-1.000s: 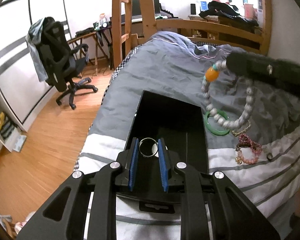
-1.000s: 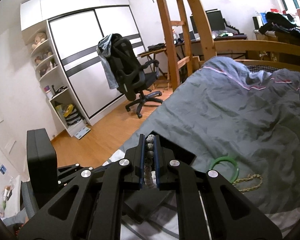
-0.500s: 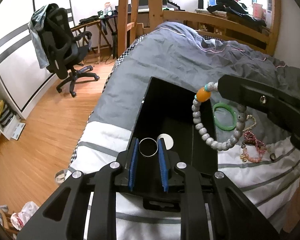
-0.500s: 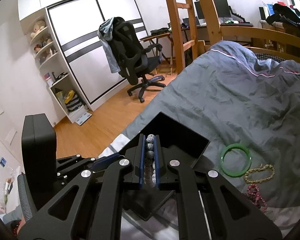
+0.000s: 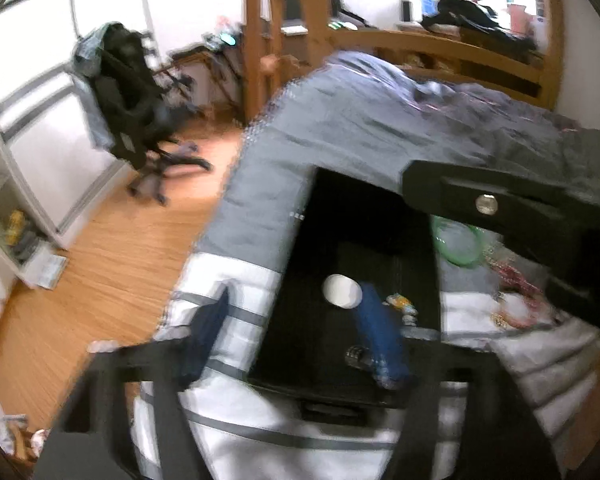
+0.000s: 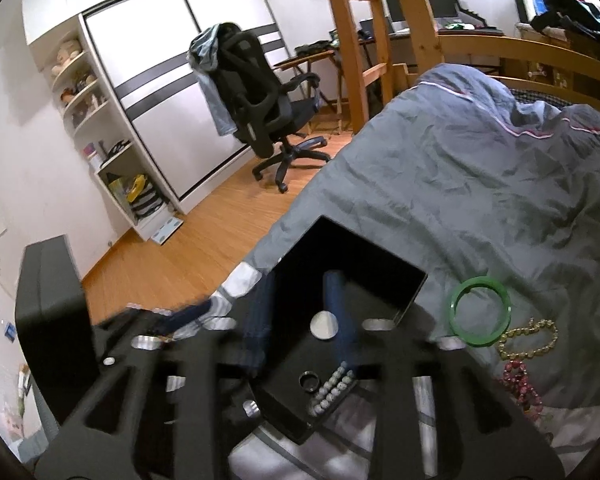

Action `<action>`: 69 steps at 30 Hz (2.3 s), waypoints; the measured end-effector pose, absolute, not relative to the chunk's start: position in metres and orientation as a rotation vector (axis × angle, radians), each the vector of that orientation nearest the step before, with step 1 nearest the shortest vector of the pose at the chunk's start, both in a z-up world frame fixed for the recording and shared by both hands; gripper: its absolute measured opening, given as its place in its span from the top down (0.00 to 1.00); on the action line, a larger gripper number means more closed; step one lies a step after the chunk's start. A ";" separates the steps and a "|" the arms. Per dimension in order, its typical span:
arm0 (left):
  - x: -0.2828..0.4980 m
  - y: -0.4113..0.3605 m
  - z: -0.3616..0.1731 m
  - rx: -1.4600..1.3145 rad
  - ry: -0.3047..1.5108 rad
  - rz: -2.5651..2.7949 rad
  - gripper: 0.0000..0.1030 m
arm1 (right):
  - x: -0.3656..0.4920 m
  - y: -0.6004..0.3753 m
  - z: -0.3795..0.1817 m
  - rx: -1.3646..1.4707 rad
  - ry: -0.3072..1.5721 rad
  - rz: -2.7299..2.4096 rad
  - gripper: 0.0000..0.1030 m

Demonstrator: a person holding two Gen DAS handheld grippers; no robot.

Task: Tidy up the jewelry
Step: 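Open both tools to drop the ring and bracelet into the box, then move both open tools back over the remaining jewelry, then grasp the pink beaded bracelet with the left tool while the right tool grasps a silver ring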

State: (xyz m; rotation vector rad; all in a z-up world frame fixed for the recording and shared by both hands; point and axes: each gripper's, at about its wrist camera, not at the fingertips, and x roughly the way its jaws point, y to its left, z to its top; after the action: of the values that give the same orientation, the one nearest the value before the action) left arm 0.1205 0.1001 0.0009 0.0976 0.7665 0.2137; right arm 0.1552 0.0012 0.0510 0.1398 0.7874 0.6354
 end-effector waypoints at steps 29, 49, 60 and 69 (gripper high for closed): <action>0.120 0.026 -0.016 0.067 0.687 -0.059 0.06 | 0.149 -0.139 0.095 0.148 0.666 0.340 0.04; 0.145 -0.062 -0.085 0.230 0.810 -0.261 0.06 | 0.133 -0.229 0.011 0.138 0.797 0.307 0.04; 0.181 -0.085 -0.099 0.263 0.793 -0.272 0.07 | 0.129 -0.206 -0.050 -0.047 1.002 0.331 0.40; 0.204 -0.065 -0.110 0.105 0.911 -0.292 0.43 | 0.146 -0.198 -0.086 -0.078 1.118 0.292 0.64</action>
State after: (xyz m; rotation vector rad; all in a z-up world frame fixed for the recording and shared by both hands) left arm 0.2042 -0.0649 -0.1100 0.1055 0.9114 -0.2917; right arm 0.1464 -0.1975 -0.0857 -0.0783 1.1182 0.2918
